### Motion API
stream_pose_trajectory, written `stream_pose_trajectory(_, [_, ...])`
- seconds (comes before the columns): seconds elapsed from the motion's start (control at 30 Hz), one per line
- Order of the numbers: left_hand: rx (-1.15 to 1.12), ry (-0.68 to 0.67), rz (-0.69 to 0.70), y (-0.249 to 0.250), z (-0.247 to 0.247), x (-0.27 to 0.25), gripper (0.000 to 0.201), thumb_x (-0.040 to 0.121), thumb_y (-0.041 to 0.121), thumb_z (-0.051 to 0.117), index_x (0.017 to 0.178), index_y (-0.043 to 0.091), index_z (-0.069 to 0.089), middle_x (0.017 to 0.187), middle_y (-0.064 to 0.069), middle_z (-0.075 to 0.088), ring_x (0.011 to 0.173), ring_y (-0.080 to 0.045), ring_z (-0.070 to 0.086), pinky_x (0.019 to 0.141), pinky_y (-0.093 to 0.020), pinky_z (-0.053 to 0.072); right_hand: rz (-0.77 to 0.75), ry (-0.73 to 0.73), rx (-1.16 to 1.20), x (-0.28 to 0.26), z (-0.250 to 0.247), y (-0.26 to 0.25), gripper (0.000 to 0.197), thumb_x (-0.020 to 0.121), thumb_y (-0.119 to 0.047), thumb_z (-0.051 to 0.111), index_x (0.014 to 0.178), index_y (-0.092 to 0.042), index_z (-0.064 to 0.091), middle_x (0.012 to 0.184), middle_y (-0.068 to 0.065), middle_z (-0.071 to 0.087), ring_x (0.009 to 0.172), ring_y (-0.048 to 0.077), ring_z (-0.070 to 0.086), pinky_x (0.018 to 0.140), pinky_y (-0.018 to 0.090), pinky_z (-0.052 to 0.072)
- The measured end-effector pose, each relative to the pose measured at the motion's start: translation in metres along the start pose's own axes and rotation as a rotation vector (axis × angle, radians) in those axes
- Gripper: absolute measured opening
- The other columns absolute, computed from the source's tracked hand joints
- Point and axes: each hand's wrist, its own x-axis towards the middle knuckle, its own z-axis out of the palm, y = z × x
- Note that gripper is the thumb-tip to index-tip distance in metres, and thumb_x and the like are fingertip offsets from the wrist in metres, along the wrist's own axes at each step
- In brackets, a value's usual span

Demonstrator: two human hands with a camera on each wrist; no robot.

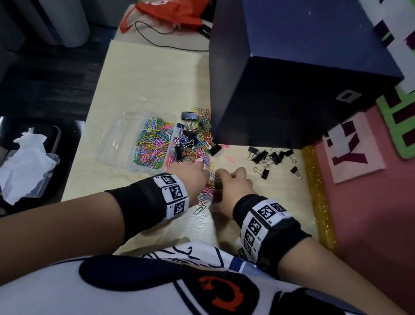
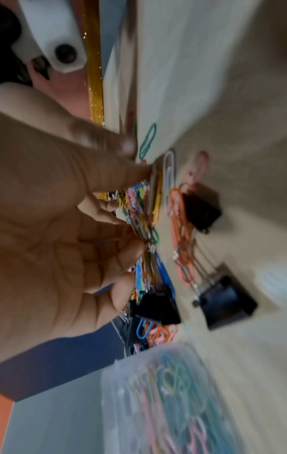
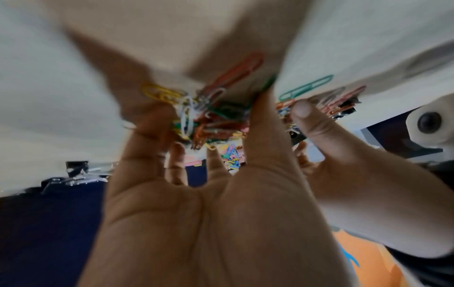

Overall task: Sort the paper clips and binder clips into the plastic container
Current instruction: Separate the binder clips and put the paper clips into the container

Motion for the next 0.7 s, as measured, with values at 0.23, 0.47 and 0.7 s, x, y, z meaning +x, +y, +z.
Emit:
stream_pose_trajectory(0.23, [0.039,-0.020,0.033,-0.001,-0.008,0.006,0.024,0.091,0.016,0.051,0.115,0.013,0.054,0.106,-0.008,0.060,0.096,-0.028,0.061,0.068,-0.036,0.047,-0.068,0.098,0.097,0.009,0.003,-0.004,0.039,0.084,-0.004,0.047,0.119,-0.021,0.052,0.115,0.010,0.038,0.107,0.034,0.049,0.091,0.041,0.048])
stream_pose_trajectory(0.47, [-0.041,0.059,0.027,-0.010,-0.016,0.003,0.019,0.095,0.019,0.049,0.109,0.009,0.058,0.105,-0.010,0.063,0.099,-0.028,0.060,0.072,-0.035,0.045,-0.020,0.159,0.138,0.015,-0.012,0.005,0.033,0.088,-0.014,0.056,0.120,-0.020,0.059,0.119,0.012,0.052,0.107,0.032,0.056,0.091,0.031,0.046])
stream_pose_trajectory(0.7, [-0.381,0.333,-0.155,-0.053,-0.032,-0.012,0.027,0.092,0.033,0.057,0.112,0.016,0.063,0.102,-0.006,0.068,0.093,-0.024,0.060,0.076,-0.031,0.044,-0.070,0.199,0.180,0.019,-0.044,-0.011,0.031,0.086,-0.031,0.065,0.115,-0.022,0.062,0.112,0.004,0.064,0.105,0.024,0.058,0.078,0.023,0.040])
